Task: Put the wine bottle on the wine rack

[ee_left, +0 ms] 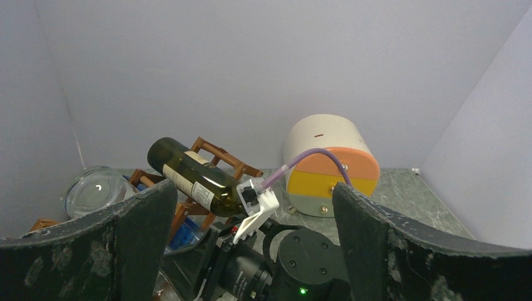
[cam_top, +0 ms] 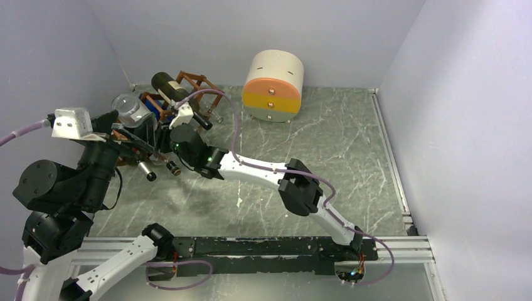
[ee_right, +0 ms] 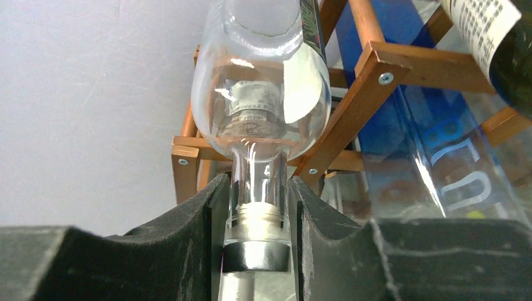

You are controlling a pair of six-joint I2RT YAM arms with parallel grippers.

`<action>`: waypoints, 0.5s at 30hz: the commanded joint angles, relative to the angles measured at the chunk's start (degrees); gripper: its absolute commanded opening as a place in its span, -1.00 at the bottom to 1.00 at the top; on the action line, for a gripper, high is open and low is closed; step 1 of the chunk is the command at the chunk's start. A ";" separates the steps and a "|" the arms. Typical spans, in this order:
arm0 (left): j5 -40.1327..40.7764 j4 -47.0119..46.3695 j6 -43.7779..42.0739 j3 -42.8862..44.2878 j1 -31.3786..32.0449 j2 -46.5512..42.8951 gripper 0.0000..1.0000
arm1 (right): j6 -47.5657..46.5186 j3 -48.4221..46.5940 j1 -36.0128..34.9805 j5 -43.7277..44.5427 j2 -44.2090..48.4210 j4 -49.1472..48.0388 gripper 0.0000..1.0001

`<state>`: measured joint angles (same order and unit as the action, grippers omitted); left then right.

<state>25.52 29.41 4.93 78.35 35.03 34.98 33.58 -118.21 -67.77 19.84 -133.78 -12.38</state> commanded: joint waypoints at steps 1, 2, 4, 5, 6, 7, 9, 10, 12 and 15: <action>0.94 -0.47 0.21 0.08 -0.29 0.21 0.95 | 11.40 -0.42 0.25 -2.73 1.60 4.55 -0.15; 1.00 -0.29 0.32 0.25 -0.23 0.32 0.95 | 11.18 -0.69 0.20 -2.51 1.45 4.74 -0.04; 1.03 0.07 0.51 0.53 -0.23 0.42 0.95 | 10.25 -1.31 0.34 -2.47 1.00 5.51 0.11; 0.95 0.24 0.66 0.65 -0.18 0.57 0.95 | 9.45 -1.47 0.41 -2.28 0.97 5.79 0.17; 0.99 0.36 0.76 0.74 -0.23 0.61 0.95 | 8.94 -1.38 0.41 -1.88 1.04 6.12 0.23; 1.01 0.53 0.90 0.75 -0.22 0.61 0.95 | 8.36 -0.85 0.44 -1.67 1.43 6.02 0.29; 2.27 0.61 1.48 0.80 -0.25 0.70 0.95 | 5.93 2.03 0.44 -2.01 3.25 3.13 0.41; 3.11 0.83 1.94 0.95 -0.29 0.78 0.95 | 5.05 3.89 0.42 -2.07 4.39 1.46 0.48; 4.59 1.28 3.52 1.31 -0.23 0.94 0.95 | 4.00 6.44 0.40 -2.04 6.39 -0.28 0.57; 3.41 2.08 3.69 1.82 -0.24 1.05 0.95 | 1.75 7.06 0.47 -2.09 8.71 0.53 0.63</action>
<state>27.70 29.98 7.11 78.37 35.03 35.33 38.94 -111.98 -67.35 17.41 -130.28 -9.17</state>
